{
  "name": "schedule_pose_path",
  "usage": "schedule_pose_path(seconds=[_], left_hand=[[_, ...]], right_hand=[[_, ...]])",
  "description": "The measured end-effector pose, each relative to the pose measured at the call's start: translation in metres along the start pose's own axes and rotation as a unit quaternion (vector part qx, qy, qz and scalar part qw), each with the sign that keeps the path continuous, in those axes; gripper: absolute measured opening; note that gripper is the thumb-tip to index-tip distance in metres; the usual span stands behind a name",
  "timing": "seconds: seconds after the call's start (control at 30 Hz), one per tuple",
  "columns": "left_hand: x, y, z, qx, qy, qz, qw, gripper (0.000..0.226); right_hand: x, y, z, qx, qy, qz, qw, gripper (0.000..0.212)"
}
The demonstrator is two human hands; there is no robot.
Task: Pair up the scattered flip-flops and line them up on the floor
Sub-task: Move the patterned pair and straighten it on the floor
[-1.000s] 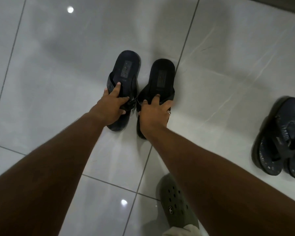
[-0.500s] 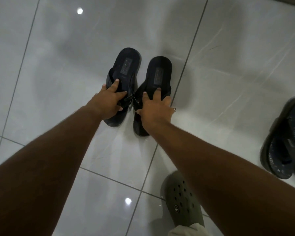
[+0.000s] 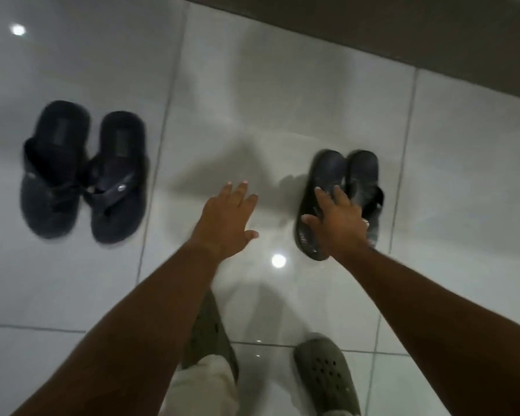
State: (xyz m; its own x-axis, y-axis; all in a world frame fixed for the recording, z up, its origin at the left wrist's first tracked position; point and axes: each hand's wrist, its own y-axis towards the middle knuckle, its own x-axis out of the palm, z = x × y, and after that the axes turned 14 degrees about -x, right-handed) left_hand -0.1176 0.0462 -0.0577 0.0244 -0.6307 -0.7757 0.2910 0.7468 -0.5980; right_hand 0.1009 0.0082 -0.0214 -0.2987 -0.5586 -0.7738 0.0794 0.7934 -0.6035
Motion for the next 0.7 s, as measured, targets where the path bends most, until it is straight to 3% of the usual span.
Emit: schedule_pose_path(seconds=[0.13,0.27,0.57,0.7], left_hand=[[0.022,0.027,0.088,0.020,-0.026,-0.041,0.999,0.081],[0.046,0.053,0.139,0.004,-0.017,-0.090,0.996,0.082],[0.075,0.068,0.166,-0.026,-0.070,-0.045,0.996,0.049],[0.086,0.063,0.189,-0.026,-0.058,-0.037,0.997,0.049]], right_hand=[[0.004,-0.006,0.083,0.035,0.005,-0.018,0.999,0.065],[0.032,0.008,0.123,0.026,0.019,-0.034,0.999,0.064],[0.064,0.025,0.144,-0.047,0.059,-0.001,0.997,0.063],[0.064,0.014,0.170,-0.057,0.065,0.003,0.996,0.060]])
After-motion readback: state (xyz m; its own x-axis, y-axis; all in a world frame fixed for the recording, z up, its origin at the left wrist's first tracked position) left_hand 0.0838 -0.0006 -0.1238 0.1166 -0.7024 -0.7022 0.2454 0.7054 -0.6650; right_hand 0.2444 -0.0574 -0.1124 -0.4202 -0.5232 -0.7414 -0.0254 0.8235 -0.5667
